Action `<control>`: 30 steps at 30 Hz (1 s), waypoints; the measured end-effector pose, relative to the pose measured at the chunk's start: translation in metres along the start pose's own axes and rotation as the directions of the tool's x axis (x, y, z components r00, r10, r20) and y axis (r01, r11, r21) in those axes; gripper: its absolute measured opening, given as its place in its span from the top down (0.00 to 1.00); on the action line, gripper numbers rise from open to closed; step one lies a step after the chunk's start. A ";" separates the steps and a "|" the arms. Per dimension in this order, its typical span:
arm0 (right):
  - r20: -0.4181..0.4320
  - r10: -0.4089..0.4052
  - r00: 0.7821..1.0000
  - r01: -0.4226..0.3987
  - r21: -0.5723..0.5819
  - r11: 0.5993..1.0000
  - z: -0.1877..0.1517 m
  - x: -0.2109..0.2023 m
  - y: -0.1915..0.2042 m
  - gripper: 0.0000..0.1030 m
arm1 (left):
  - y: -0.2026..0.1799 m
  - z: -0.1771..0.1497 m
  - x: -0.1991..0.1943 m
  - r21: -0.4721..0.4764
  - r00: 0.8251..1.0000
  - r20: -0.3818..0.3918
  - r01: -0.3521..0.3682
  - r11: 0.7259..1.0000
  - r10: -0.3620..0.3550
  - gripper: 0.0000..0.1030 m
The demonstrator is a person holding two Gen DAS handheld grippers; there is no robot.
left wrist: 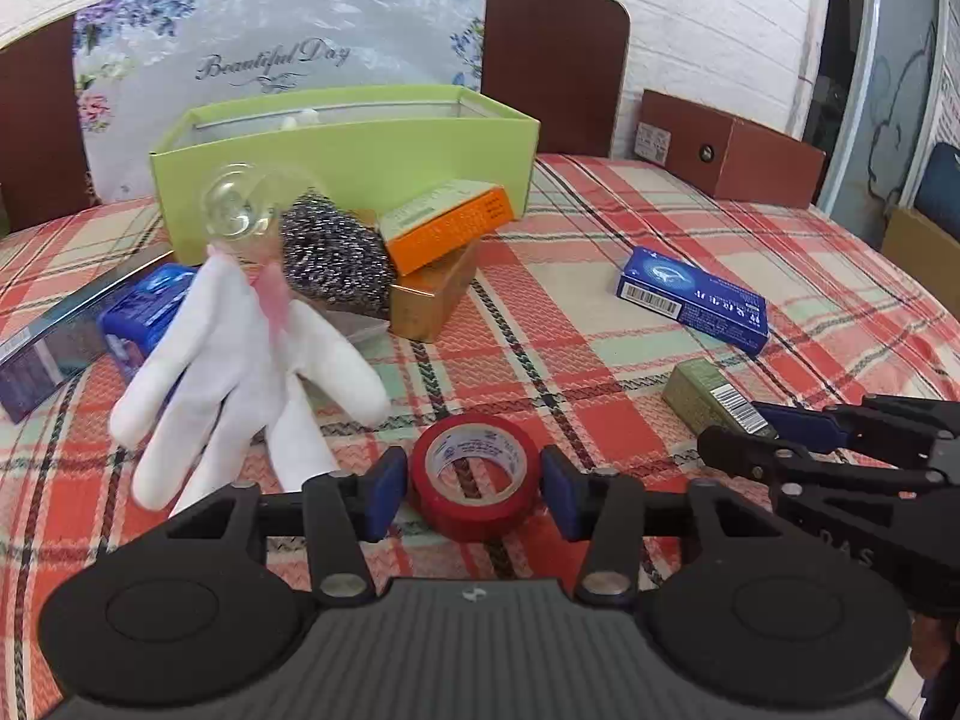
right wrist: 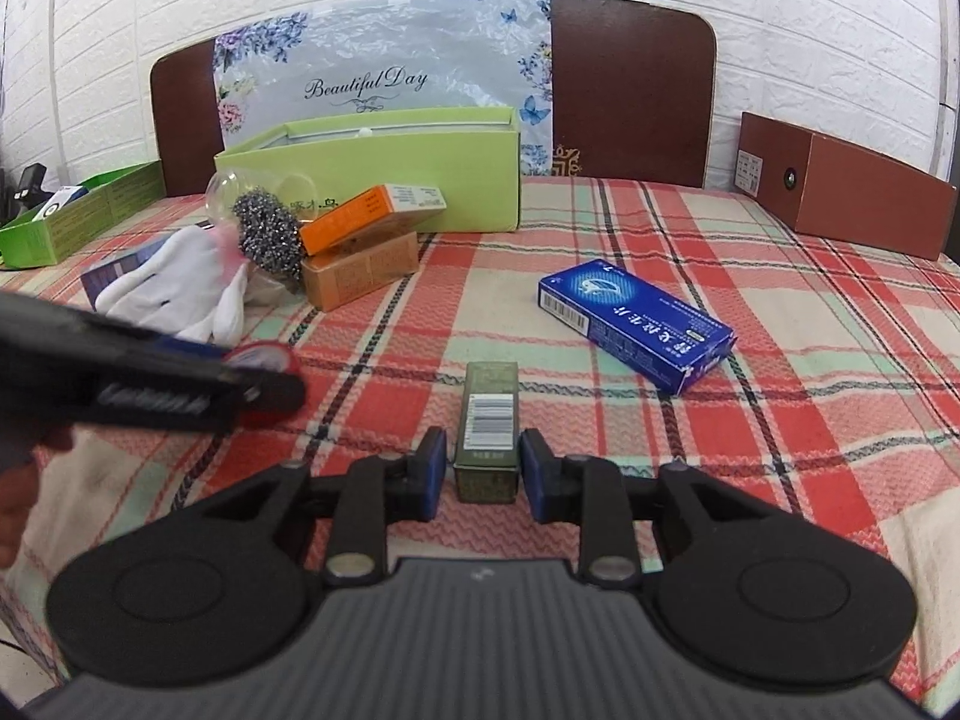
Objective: Organize objects
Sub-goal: 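Grasp the red tape roll with left tool while right tool holds olive box, then carry red tape and olive-green box into the lime-green box and open both tools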
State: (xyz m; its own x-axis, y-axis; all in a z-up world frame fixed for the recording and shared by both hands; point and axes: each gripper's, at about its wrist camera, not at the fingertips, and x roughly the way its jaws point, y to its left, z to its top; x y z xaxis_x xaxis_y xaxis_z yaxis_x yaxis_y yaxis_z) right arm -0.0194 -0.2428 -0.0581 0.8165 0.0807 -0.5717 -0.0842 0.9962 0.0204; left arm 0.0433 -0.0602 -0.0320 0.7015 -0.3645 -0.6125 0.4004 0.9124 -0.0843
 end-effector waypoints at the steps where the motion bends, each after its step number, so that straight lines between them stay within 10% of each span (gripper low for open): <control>1: -0.003 -0.003 1.000 0.003 -0.003 1.000 0.001 0.002 0.001 0.72 | 0.001 0.000 0.000 -0.005 1.000 0.000 0.001 1.000 -0.001 0.47; 30: -0.014 0.098 0.995 -0.098 -0.013 0.995 0.023 0.006 0.010 0.79 | 0.010 0.024 -0.033 -0.007 0.996 0.063 0.059 0.998 -0.058 0.52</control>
State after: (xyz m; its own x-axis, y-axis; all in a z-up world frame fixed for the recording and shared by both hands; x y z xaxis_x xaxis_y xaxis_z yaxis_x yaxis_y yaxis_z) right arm -0.0019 -0.2318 -0.0429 0.7961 0.1772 -0.5786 -0.1713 0.9830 0.0653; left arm 0.0385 -0.0440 0.0061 0.7129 -0.4279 -0.5556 0.4365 0.8908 -0.1260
